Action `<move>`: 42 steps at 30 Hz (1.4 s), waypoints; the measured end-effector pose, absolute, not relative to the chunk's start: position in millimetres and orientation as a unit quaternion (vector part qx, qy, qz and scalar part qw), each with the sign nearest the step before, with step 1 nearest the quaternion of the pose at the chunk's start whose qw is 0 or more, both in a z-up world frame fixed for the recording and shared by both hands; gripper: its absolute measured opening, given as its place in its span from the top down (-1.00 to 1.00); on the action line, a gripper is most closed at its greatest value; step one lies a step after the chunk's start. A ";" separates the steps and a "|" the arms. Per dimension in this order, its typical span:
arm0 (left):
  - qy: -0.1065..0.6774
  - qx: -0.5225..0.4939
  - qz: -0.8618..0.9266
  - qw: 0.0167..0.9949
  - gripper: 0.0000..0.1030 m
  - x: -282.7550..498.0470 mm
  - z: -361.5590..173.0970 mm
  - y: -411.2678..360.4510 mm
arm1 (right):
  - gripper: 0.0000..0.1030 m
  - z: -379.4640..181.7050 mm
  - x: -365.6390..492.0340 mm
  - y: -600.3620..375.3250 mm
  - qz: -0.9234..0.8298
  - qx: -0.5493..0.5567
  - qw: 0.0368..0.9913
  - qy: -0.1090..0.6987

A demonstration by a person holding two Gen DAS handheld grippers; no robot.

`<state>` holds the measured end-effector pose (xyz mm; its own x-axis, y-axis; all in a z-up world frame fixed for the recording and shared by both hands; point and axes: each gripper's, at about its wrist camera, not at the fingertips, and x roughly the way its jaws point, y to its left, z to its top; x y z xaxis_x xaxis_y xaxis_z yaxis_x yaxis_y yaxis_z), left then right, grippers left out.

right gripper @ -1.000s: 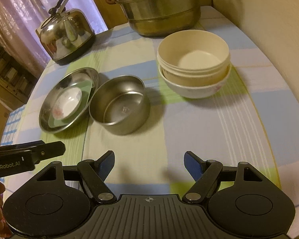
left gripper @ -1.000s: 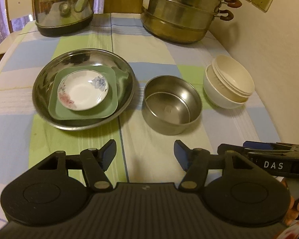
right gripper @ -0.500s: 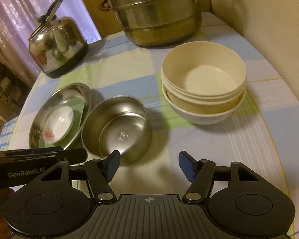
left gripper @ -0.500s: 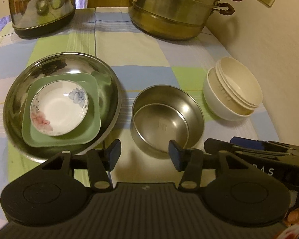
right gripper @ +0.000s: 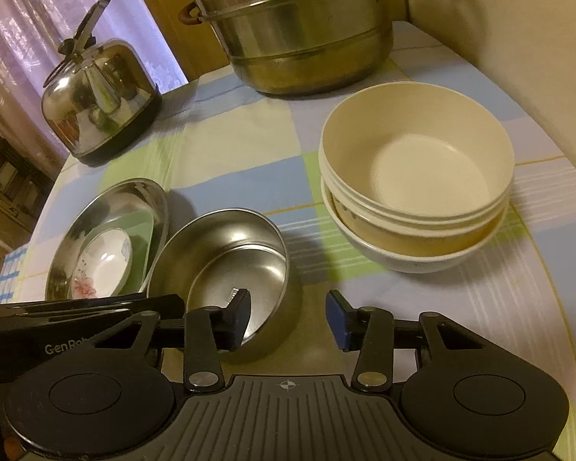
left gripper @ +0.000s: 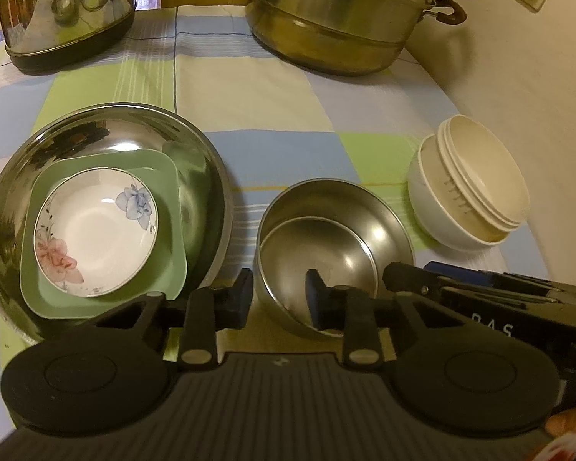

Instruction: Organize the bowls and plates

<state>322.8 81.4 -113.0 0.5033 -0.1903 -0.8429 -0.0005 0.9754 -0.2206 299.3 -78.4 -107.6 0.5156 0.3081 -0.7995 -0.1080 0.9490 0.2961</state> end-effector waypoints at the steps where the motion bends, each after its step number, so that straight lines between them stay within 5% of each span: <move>1: 0.496 -0.097 -0.055 0.861 0.56 325.4 -114.1 81.2 | 0.18 -108.9 301.0 -77.8 0.120 0.105 0.864 0.478; 18: 0.501 -0.088 -0.045 0.860 0.72 343.6 -122.0 81.1 | 0.73 -121.3 315.1 -74.1 0.121 0.108 0.861 0.482; 42: 0.490 -0.086 -0.066 0.865 0.79 318.4 -93.1 77.6 | 0.80 -87.9 297.4 -75.6 0.132 0.077 0.861 0.485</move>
<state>318.4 77.6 -93.1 0.5107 -0.1980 -0.8366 0.0296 0.9766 -0.2131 297.4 -75.6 -87.9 0.4942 0.3020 -0.8152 -0.1532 0.9533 0.2603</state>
